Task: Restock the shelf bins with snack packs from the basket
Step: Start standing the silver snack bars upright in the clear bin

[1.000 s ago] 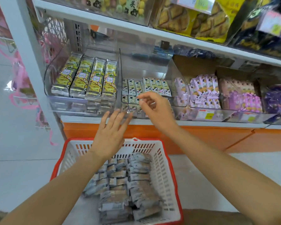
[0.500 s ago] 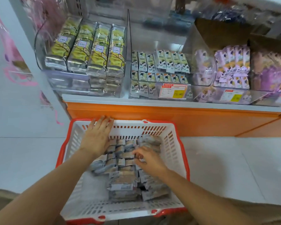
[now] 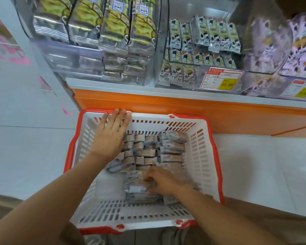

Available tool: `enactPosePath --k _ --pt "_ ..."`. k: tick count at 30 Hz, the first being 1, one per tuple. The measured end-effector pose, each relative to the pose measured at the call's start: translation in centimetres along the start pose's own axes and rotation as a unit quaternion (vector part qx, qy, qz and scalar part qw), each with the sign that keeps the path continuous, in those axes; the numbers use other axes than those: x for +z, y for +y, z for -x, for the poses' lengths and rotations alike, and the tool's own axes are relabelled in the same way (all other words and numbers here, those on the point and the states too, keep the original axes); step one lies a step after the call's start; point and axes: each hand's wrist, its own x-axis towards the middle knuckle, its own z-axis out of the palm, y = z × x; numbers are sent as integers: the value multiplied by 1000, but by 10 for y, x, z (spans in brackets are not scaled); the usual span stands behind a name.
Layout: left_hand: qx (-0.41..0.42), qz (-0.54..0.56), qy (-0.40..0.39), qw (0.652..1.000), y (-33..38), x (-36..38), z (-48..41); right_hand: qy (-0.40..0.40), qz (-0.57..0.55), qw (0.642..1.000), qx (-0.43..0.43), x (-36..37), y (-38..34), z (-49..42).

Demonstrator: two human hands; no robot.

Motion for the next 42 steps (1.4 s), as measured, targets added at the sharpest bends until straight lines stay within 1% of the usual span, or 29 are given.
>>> enactPosePath --k 3,6,11,13,15,17,19,20,23,26,27,30,33,35,36,38,39,40,41,42 --pt "-4 4 -15 1000 1 -1 0 -3 -7 1000 -1 0 0 -1" --pt "-8 9 -18 1000 2 -6 -1 25 -61 998 7 -9 -3 4" --pt "-2 47 12 999 10 -15 0 142 -153 978 24 -45 -3 19" --pt "9 77 16 997 18 -27 -1 193 -217 956 35 -61 -3 27" --pt "48 152 6 987 28 -40 -3 250 -274 929 21 -78 -5 37" --pt "76 274 -52 957 39 -55 -2 303 -306 903 -2 -96 -8 49" --pt "69 379 -122 915 51 -71 0 340 -335 878 -25 -113 -13 60" --pt "60 417 -129 898 57 -77 1 353 -344 869 -37 -120 -15 66" --pt "38 508 -117 852 66 -89 4 381 -346 855 -71 -138 -23 83" --pt "26 578 -103 809 70 -103 5 410 -377 825 -98 -150 -34 100" --pt "25 599 -97 795 72 -108 5 416 -381 820 -103 -151 -37 105" --pt "25 654 -74 752 80 -126 7 424 -359 823 -117 -145 -43 116" --pt "35 682 -67 727 88 -139 9 435 -324 830 -127 -136 -47 126" --pt "40 701 -68 708 92 -146 10 453 -302 828 -131 -137 -51 133" --pt "47 705 -66 704 93 -150 11 462 -293 826 -132 -140 -52 135" --pt "68 693 -51 716 96 -159 11 481 -282 818 -140 -147 -54 141" --pt "78 672 -34 735 97 -166 10 490 -281 812 -145 -153 -56 145" --pt "81 635 -4 768 97 -171 9 500 -279 806 -149 -159 -57 148" --pt "76 567 56 819 95 -175 6 510 -276 801 -151 -167 -59 152" --pt "73 465 146 870 91 -178 3 521 -268 796 -153 -176 -62 155"
